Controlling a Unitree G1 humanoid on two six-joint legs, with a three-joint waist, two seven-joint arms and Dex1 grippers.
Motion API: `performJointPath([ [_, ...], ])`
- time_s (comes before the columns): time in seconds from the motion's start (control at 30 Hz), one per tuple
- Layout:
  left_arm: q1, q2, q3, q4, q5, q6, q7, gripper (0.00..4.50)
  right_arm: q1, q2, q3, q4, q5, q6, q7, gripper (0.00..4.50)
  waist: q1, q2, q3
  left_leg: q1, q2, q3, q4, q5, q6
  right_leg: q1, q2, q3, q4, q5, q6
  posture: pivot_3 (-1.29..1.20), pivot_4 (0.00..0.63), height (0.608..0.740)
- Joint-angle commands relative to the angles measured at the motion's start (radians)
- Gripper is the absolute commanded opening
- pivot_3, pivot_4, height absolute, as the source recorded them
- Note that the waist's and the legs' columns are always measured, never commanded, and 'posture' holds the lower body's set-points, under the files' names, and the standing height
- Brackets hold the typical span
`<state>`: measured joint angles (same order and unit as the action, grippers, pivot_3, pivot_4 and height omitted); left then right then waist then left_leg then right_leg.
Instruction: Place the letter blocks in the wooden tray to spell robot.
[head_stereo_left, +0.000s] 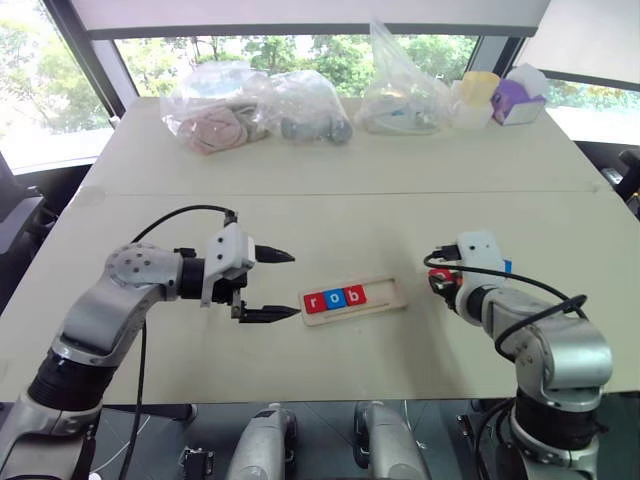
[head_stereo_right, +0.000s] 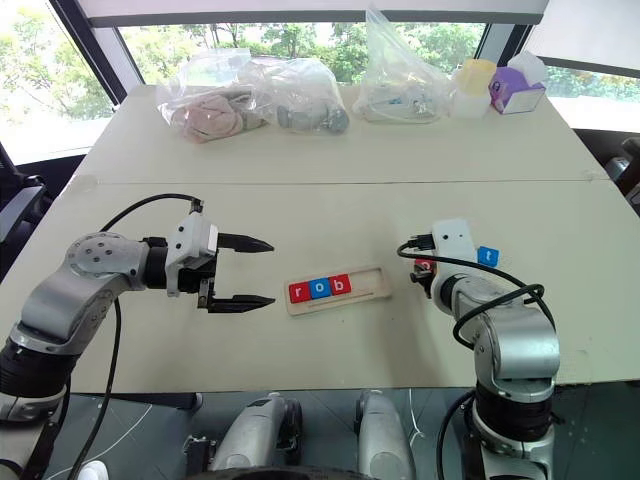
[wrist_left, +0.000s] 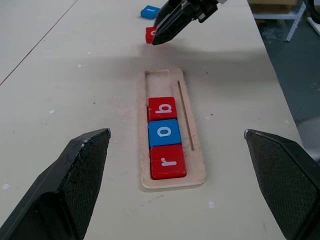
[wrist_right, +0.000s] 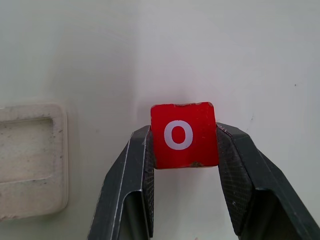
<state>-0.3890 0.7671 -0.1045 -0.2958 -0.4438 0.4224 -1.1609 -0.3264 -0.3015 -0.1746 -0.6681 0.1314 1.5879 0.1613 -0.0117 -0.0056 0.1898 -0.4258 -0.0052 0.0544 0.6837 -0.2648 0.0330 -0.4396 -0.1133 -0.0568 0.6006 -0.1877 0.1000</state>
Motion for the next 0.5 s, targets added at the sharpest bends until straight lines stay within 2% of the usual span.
performJointPath([
  [0.03,-0.008,-0.001,0.005,-0.017,-0.001,-0.016,-0.006,4.50,0.000,0.009,-0.017,-0.049,-0.005,0.005,-0.013,1.17,0.000,0.000,0.000,0.000,0.000,0.000,0.000,0.000,0.000,0.000,0.000,0.000,0.000,0.000,0.000,0.00,0.150,0.740],
  [0.5,-0.010,-0.008,0.016,-0.025,-0.023,0.000,-0.004,4.50,0.039,0.021,-0.018,-0.062,0.002,0.002,-0.021,1.17,0.000,0.000,0.000,0.000,0.000,0.000,0.000,0.000,0.000,0.000,0.000,0.000,-0.001,0.000,0.000,0.00,0.150,0.740],
])
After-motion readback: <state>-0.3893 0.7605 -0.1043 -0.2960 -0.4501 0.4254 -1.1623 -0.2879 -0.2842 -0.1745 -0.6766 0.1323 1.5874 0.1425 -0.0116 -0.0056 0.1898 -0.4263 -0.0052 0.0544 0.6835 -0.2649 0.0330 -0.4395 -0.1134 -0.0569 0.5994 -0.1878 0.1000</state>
